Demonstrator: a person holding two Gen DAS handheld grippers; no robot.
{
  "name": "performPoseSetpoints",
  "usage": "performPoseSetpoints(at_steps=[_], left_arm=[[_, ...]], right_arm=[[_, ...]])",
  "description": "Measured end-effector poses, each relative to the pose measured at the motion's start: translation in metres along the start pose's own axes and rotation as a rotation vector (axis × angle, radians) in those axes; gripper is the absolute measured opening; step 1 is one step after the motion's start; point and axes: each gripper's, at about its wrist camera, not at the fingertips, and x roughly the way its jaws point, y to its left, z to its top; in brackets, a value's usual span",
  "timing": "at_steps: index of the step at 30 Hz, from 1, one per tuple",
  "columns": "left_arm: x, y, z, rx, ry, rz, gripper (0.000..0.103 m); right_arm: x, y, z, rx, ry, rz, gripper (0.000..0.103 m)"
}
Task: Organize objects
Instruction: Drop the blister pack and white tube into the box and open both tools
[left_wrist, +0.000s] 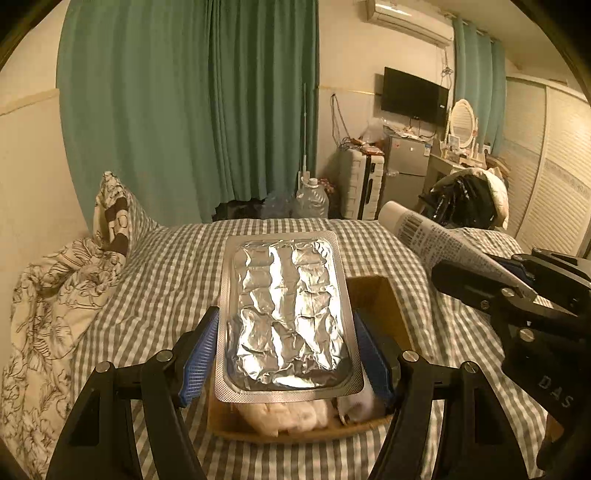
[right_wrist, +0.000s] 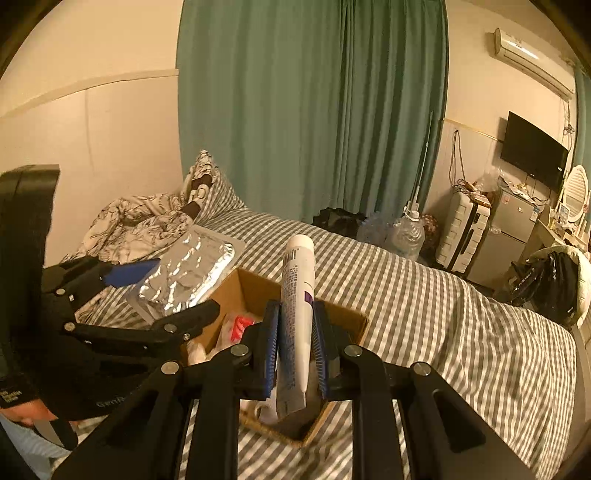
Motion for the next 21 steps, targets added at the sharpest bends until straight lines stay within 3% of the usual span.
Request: performPoseSetpoints(at_steps=[7, 14, 21], left_arm=[[0.051, 0.008, -0.001, -0.003, 0.070, 0.015, 0.072], [0.091, 0.015, -0.029, 0.004, 0.166, 0.013, 0.072], [0.109, 0.012, -0.044, 0.026, 0.226, 0.002, 0.072]], right_arm=[[0.050, -0.008, 0.012, -0.006, 0.034, 0.014, 0.016], [0.105, -0.020, -0.014, 0.020, 0.126, 0.032, 0.017], [0.131, -0.025, -0.032, 0.036, 0.200, 0.041, 0.017]])
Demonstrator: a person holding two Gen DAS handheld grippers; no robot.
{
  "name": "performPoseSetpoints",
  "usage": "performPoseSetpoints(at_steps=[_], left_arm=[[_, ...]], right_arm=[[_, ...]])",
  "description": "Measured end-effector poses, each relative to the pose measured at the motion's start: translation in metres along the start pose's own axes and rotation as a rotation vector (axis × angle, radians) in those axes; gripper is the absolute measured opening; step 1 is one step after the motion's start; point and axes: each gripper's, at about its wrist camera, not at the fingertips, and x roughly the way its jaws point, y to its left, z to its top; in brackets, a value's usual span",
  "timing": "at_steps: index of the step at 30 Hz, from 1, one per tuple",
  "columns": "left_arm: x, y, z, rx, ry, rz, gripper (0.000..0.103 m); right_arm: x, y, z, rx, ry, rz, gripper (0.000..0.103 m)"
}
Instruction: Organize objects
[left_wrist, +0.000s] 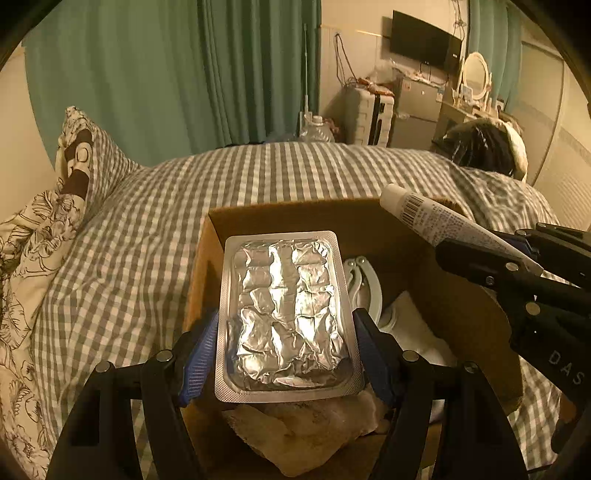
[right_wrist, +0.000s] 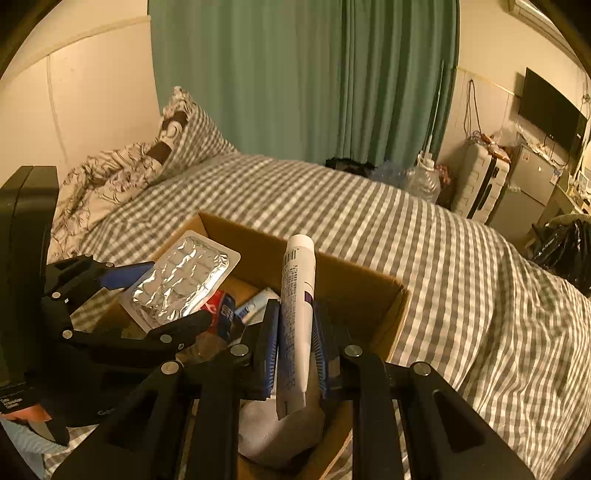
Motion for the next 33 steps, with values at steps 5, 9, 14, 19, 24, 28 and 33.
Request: performPoseSetpoints(at_steps=[5, 9, 14, 19, 24, 28, 33], left_arm=[[0.006, 0.003, -0.002, -0.002, 0.018, -0.016, 0.075], [0.003, 0.005, -0.001, -0.013, -0.002, -0.003, 0.091], [-0.014, 0.007, 0.005, -0.034, -0.043, 0.014, 0.093], [-0.056, 0.006, 0.013, -0.057, -0.139, 0.021, 0.098], [-0.114, 0.002, 0.018, -0.059, -0.248, 0.040, 0.102], [-0.162, 0.000, 0.019, -0.065, -0.319, 0.051, 0.103], [-0.216, -0.009, 0.010, -0.052, -0.418, 0.070, 0.103]], right_arm=[[0.002, 0.000, -0.007, 0.002, 0.010, -0.011, 0.017], [-0.002, -0.004, -0.007, 0.026, -0.004, -0.030, 0.053], [-0.020, -0.011, -0.002, 0.067, -0.046, -0.041, 0.055], [-0.058, -0.011, 0.002, 0.096, -0.109, -0.066, 0.063], [-0.113, -0.006, 0.006, 0.109, -0.187, -0.094, 0.065], [-0.162, 0.001, 0.005, 0.113, -0.253, -0.110, 0.073], [-0.219, 0.009, -0.004, 0.119, -0.334, -0.140, 0.082]])
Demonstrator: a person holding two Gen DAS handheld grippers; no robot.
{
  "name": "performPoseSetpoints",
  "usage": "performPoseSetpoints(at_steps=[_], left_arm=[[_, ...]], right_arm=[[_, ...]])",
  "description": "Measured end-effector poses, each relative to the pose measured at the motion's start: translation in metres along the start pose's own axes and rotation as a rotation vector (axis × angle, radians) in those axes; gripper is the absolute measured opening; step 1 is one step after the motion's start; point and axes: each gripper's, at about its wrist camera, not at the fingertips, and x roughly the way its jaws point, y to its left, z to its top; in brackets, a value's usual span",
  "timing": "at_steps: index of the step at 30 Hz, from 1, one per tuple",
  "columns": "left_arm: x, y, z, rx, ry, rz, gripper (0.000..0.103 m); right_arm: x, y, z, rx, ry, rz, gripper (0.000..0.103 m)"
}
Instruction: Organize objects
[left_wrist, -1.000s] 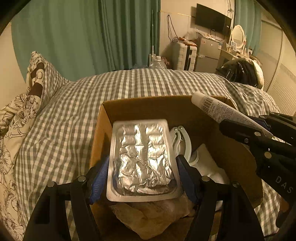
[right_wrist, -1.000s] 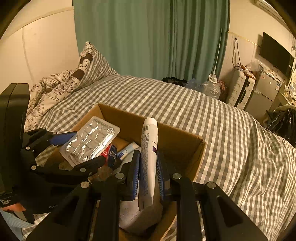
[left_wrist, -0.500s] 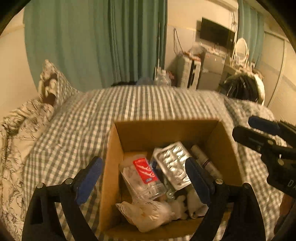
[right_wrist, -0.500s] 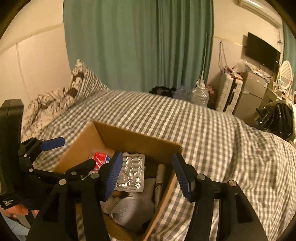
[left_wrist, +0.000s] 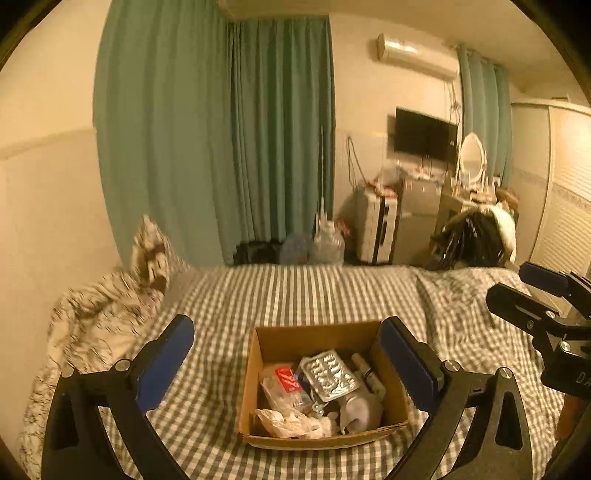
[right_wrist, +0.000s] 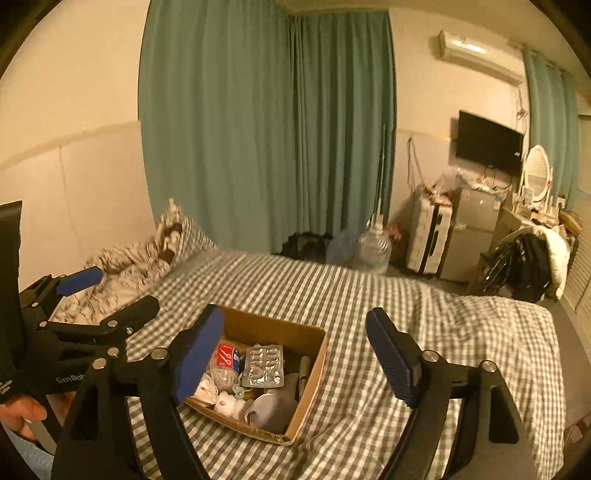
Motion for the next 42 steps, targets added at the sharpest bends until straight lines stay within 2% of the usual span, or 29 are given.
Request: performPoseSetpoints(at_steps=[4, 8, 11, 17, 22, 26, 30, 34, 42], left_arm=[[-0.031, -0.001, -0.001, -0.022, -0.059, 0.005, 0.103], [-0.053, -0.001, -0.014, -0.038, -0.107, 0.007, 0.103], [-0.068, -0.006, -0.028, -0.032, -0.148, 0.029, 0.103], [-0.089, -0.008, -0.065, -0.042, -0.206, 0.038, 0.103], [-0.094, -0.006, -0.106, -0.076, -0.192, -0.001, 0.103], [-0.094, -0.006, -0.135, -0.070, -0.177, 0.024, 0.103], [-0.096, -0.006, -0.154, -0.061, -0.144, 0.041, 0.103], [-0.092, -0.008, -0.160, -0.040, -0.105, 0.072, 0.103], [-0.095, -0.002, -0.161, -0.073, -0.102, 0.064, 0.103]], right_arm=[[-0.038, -0.001, -0.007, 0.026, -0.058, -0.018, 0.093], [-0.068, -0.005, -0.022, 0.045, -0.096, -0.048, 0.095], [-0.084, -0.004, -0.035, 0.046, -0.131, -0.095, 0.103], [-0.098, -0.004, -0.066, 0.079, -0.177, -0.095, 0.103], [-0.092, -0.002, -0.102, 0.079, -0.155, -0.090, 0.103], [-0.074, -0.001, -0.139, 0.101, -0.100, -0.064, 0.103], [-0.063, 0.008, -0.164, 0.071, -0.081, -0.098, 0.103], [-0.064, 0.009, -0.167, 0.072, -0.112, -0.115, 0.103], [-0.063, 0.008, -0.170, 0.065, -0.098, -0.144, 0.103]])
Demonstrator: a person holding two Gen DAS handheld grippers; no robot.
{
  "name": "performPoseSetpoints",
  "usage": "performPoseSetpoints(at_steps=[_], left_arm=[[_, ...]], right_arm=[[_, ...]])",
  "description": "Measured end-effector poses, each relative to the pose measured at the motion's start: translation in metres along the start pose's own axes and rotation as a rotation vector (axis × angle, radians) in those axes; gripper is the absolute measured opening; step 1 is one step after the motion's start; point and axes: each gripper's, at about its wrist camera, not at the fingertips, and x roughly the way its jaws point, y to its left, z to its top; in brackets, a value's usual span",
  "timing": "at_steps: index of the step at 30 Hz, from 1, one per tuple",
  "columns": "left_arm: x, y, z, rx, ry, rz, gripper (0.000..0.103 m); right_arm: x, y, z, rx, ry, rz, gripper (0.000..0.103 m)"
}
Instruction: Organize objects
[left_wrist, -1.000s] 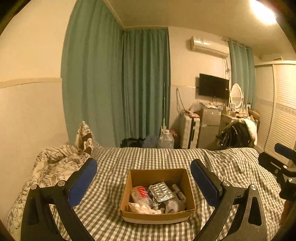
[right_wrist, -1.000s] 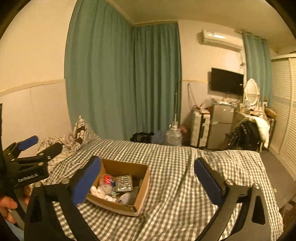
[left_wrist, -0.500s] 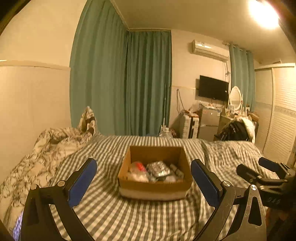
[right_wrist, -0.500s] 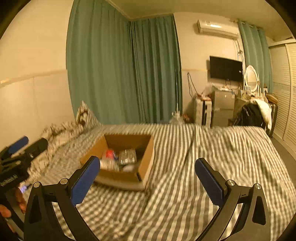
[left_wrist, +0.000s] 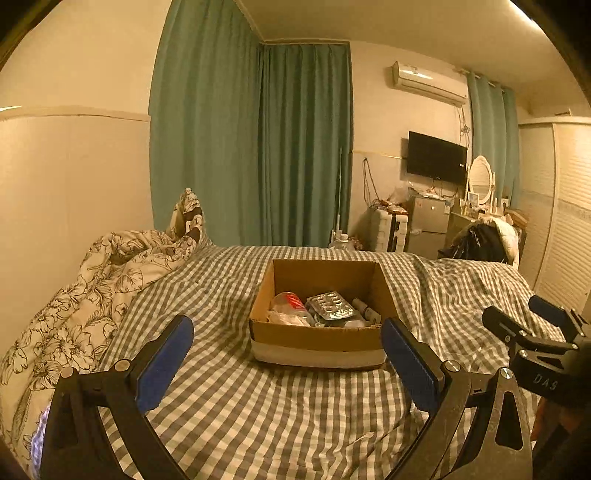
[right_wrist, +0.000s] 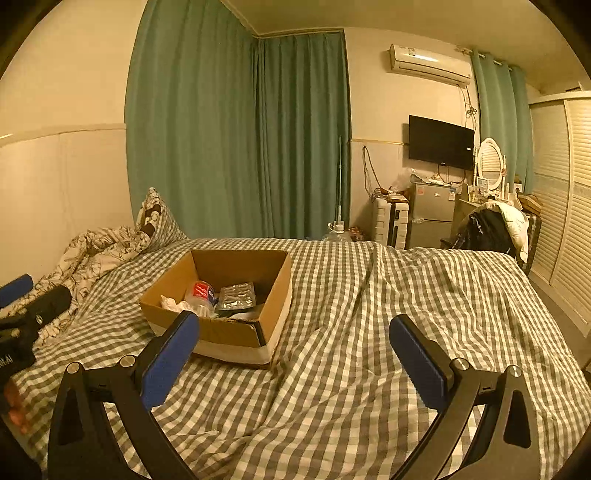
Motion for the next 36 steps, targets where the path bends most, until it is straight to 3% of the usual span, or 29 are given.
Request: performPoseSetpoints(at_steps=[36], left_arm=[[0.0026, -0.0038, -0.0042, 0.015, 0.030, -0.008, 0.103]], right_arm=[[-0.0022, 0.0079, -0.0029, -0.025, 0.006, 0.023, 0.103]])
